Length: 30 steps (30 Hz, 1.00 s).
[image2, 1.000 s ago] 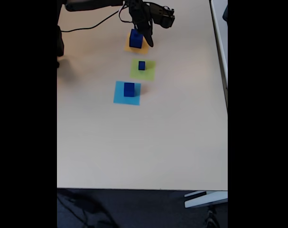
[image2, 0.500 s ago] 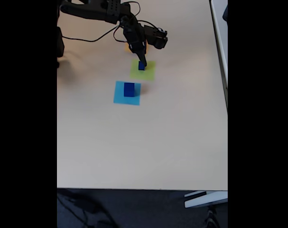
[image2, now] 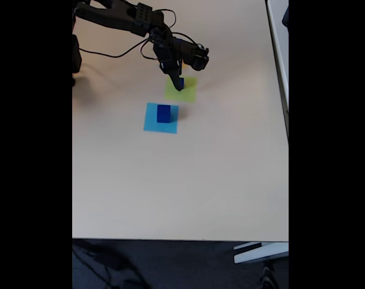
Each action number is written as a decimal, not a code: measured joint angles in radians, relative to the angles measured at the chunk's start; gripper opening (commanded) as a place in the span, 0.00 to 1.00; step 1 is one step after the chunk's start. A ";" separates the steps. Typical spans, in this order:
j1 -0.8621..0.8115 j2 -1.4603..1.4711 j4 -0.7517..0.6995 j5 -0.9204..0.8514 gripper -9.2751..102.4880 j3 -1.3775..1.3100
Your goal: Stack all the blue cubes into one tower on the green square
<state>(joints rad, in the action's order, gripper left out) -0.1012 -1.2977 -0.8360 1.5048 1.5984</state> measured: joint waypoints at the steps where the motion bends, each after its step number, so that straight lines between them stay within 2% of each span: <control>1: -0.002 0.000 0.006 -0.002 0.31 0.006; 30: 0.015 0.034 0.026 0.006 0.29 0.002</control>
<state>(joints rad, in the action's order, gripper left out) -0.0859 -1.2640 -0.8099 1.5110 1.5999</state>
